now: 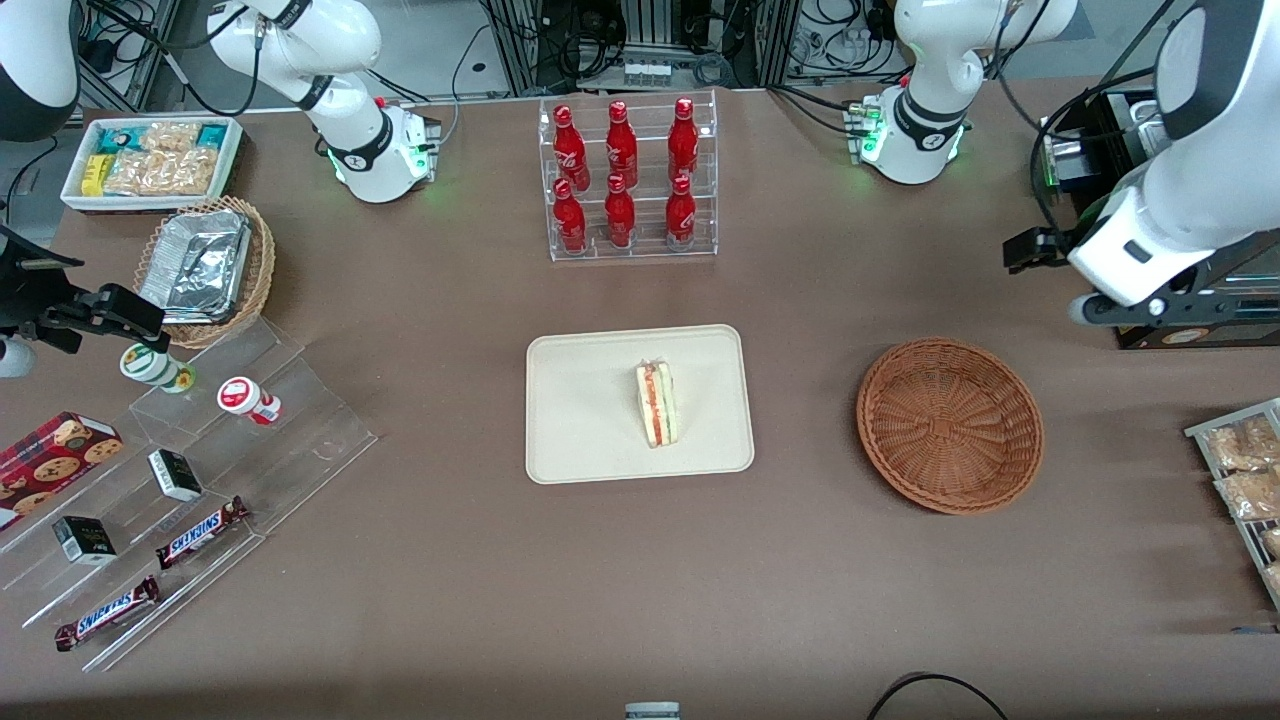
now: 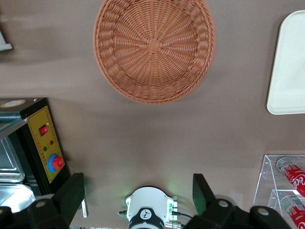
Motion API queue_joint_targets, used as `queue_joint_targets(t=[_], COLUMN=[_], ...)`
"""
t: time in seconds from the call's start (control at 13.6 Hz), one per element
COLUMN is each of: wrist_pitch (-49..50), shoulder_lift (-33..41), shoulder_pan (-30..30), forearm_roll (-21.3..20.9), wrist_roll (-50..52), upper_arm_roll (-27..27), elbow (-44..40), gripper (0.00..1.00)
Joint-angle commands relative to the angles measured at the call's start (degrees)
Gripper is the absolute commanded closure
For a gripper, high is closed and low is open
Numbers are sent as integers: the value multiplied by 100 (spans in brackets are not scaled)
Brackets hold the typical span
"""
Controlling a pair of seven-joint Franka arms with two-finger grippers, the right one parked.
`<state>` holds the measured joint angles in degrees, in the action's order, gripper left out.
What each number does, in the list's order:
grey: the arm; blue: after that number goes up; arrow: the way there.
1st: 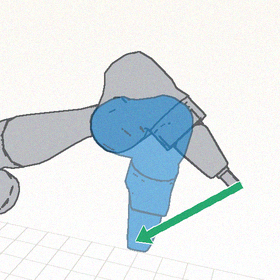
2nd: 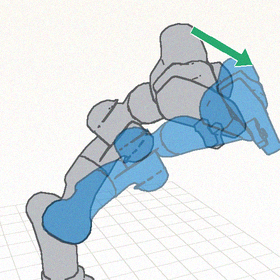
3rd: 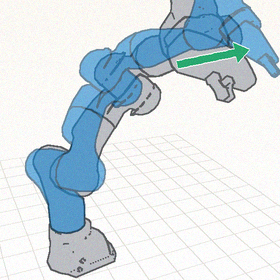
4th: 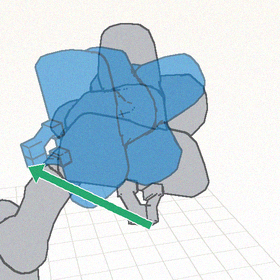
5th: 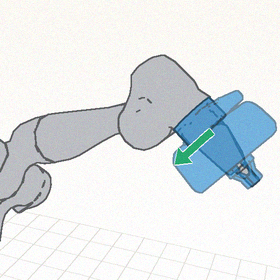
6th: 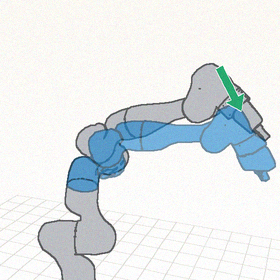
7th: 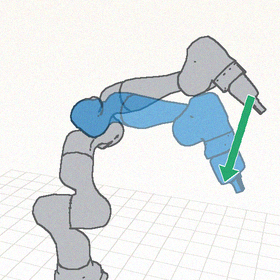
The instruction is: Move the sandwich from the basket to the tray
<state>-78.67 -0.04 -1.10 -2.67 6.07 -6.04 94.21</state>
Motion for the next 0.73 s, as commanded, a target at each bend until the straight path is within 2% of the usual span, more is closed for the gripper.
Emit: queue_joint_targets(t=[0.0,0.44,0.66], wrist_pitch=[96,141,-69], shoulder_lift=[355,452,321], shoulder_pan=[-136,-145,-258], forearm_roll=[100,311,302], wrist_roll=[-62,-45,-62], upper_arm_roll=[278,753,789], elbow=[256,-26,-26], gripper=[0,0,0])
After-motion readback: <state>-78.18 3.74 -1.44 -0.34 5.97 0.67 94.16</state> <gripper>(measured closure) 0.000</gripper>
